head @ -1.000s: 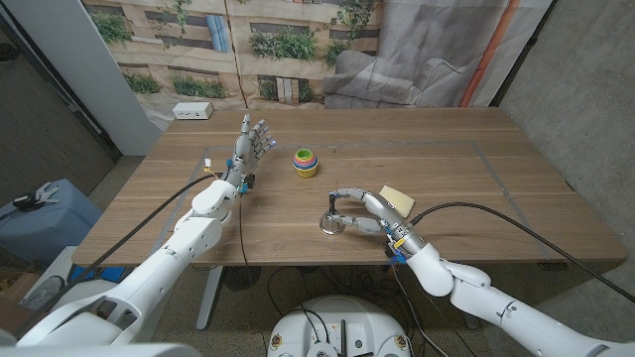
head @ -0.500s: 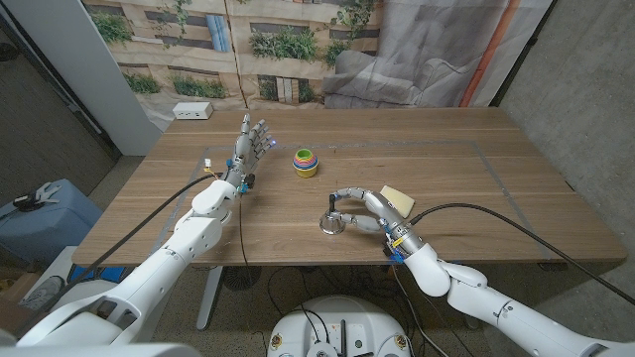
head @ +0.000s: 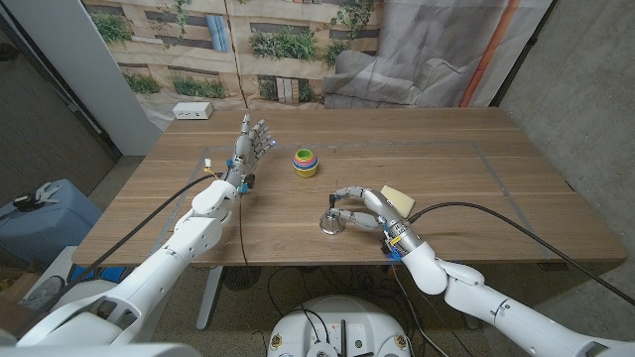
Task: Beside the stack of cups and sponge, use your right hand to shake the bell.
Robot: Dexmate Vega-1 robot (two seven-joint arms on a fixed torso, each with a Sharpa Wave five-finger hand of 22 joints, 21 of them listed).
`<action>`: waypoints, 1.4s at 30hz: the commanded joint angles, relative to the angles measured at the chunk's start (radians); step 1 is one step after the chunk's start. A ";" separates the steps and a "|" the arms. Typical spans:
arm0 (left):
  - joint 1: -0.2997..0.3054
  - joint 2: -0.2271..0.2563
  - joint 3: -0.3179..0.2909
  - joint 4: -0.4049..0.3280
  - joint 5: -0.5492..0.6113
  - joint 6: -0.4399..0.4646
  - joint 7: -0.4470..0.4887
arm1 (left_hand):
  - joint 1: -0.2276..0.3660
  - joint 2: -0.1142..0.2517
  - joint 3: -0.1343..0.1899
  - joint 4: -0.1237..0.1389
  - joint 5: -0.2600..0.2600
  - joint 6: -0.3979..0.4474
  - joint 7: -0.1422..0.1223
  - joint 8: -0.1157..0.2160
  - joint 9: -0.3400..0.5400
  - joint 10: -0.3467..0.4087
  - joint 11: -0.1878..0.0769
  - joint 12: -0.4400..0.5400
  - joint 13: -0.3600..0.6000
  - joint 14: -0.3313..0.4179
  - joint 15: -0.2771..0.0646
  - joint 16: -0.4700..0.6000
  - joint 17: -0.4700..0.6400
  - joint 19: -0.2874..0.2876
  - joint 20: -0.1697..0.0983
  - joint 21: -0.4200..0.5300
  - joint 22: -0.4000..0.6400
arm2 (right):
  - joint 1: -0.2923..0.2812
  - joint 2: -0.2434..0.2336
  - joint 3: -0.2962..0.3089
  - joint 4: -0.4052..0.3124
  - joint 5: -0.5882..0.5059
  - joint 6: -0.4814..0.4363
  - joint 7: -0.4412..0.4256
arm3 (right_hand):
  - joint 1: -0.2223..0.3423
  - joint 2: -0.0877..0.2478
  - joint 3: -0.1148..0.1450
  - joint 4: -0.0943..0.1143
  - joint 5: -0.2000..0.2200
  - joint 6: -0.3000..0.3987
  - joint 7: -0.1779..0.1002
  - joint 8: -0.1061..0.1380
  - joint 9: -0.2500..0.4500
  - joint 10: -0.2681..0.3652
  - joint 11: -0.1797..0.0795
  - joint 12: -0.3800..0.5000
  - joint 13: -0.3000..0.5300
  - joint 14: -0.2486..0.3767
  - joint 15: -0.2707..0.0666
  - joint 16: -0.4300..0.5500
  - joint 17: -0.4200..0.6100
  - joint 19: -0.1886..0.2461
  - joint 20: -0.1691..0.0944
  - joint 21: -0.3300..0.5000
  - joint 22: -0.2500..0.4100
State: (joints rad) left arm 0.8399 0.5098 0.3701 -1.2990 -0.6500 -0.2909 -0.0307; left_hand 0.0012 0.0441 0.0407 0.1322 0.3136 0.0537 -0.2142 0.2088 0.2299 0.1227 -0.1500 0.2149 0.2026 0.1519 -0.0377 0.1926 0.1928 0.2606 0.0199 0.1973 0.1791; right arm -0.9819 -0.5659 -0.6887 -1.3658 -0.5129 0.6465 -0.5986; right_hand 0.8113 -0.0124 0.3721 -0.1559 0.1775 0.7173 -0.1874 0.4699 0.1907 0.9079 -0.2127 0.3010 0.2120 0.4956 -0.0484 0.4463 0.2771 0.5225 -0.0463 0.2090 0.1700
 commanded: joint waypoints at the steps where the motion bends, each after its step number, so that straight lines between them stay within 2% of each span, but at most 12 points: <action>1: 0.000 0.000 0.000 0.000 0.000 0.000 0.000 | 0.001 0.009 0.001 0.007 0.007 0.002 -0.008 0.006 0.004 0.003 -0.007 0.006 0.005 0.011 -0.096 0.006 0.005 0.007 0.001 0.007 0.006 | 0.009 0.007 -0.008 -0.001 0.000 -0.004 0.002 | 0.014 0.012 -0.005 -0.004 -0.002 0.025 0.000 0.009 0.001 0.025 -0.002 0.005 0.001 0.020 -0.155 0.013 0.006 0.005 -0.010 -0.006 0.003; 8: 0.000 0.000 0.000 0.000 0.000 0.000 0.000 | 0.002 0.009 0.001 0.007 0.007 0.001 -0.008 0.006 0.004 0.004 -0.008 0.006 0.005 0.011 -0.096 0.006 0.005 0.007 0.001 0.007 0.006 | 0.012 0.013 -0.014 0.002 -0.009 -0.001 -0.008 | 0.023 0.016 -0.009 -0.006 -0.001 0.053 -0.005 0.016 0.001 0.043 -0.002 0.005 0.001 0.027 -0.157 0.022 0.011 0.005 -0.012 -0.006 0.003; 18: 0.000 0.000 0.000 0.001 0.000 0.000 0.000 | 0.001 0.009 0.001 0.007 0.007 0.002 -0.008 0.006 0.004 0.003 -0.007 0.006 0.005 0.011 -0.097 0.006 0.005 0.007 0.002 0.007 0.006 | 0.011 0.020 -0.015 0.005 -0.027 -0.010 -0.042 | 0.059 0.041 -0.013 -0.010 0.000 0.122 -0.006 0.031 0.001 0.101 -0.003 0.009 0.002 0.055 -0.163 0.048 0.018 0.011 -0.025 -0.006 0.003; 20: 0.000 0.000 0.000 0.001 0.000 0.000 0.000 | 0.001 0.009 0.001 0.007 0.007 0.002 -0.008 0.006 0.004 0.003 -0.008 0.006 0.005 0.010 -0.097 0.005 0.005 0.007 0.002 0.007 0.006 | 0.012 0.020 -0.015 0.005 -0.035 -0.013 -0.051 | 0.066 0.048 -0.013 -0.010 0.000 0.130 0.000 0.033 0.002 0.110 -0.003 0.009 0.002 0.063 -0.166 0.053 0.019 0.013 -0.029 -0.006 0.003; 30: 0.000 0.000 0.000 0.001 0.000 0.000 0.000 | 0.002 0.009 0.001 0.007 0.007 0.001 -0.008 0.006 0.004 0.003 -0.007 0.006 0.005 0.010 -0.096 0.005 0.005 0.008 0.001 0.007 0.006 | 0.015 0.020 -0.019 0.005 -0.036 -0.018 -0.069 | 0.096 0.065 -0.015 -0.013 -0.001 0.173 -0.003 0.043 0.003 0.150 -0.003 0.013 0.001 0.091 -0.172 0.069 0.019 0.020 -0.039 -0.005 0.003; 40: 0.000 0.000 0.000 0.000 0.000 0.000 0.000 | 0.001 0.009 0.001 0.007 0.007 0.001 -0.008 0.006 0.004 0.003 -0.007 0.006 0.005 0.011 -0.095 0.006 0.005 0.007 0.001 0.007 0.006 | 0.007 0.014 -0.016 -0.009 -0.032 -0.010 -0.077 | 0.108 0.085 -0.014 -0.008 0.000 0.210 -0.002 0.053 0.003 0.183 -0.001 0.018 0.000 0.120 -0.174 0.079 0.017 0.027 -0.050 -0.004 0.003; 42: 0.000 0.000 0.000 0.000 0.000 0.000 0.000 | 0.001 0.009 0.001 0.007 0.007 0.001 -0.008 0.006 0.004 0.003 -0.006 0.006 0.005 0.010 -0.096 0.005 0.005 0.008 0.001 0.007 0.006 | 0.005 0.011 -0.014 -0.014 -0.030 -0.009 -0.076 | 0.110 0.090 -0.013 -0.007 0.000 0.212 0.000 0.053 0.003 0.193 -0.001 0.019 0.000 0.128 -0.175 0.078 0.013 0.020 -0.072 -0.008 0.003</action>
State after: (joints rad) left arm 0.8398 0.5097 0.3701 -1.2981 -0.6500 -0.2913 -0.0307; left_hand 0.0012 0.0441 0.0407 0.1322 0.3136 0.0537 -0.2142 0.2088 0.2299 0.1227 -0.1500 0.2149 0.2025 0.1519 -0.0377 0.1926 0.1928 0.2606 0.0199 0.1973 0.1791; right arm -0.9692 -0.5472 -0.7064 -1.3621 -0.5461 0.6326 -0.6667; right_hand 0.9119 0.0615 0.3554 -0.1671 0.1770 0.9189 -0.1892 0.5187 0.1885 1.0849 -0.2147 0.3146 0.2079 0.6084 -0.0568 0.5185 0.2923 0.5420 -0.0515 0.2020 0.1698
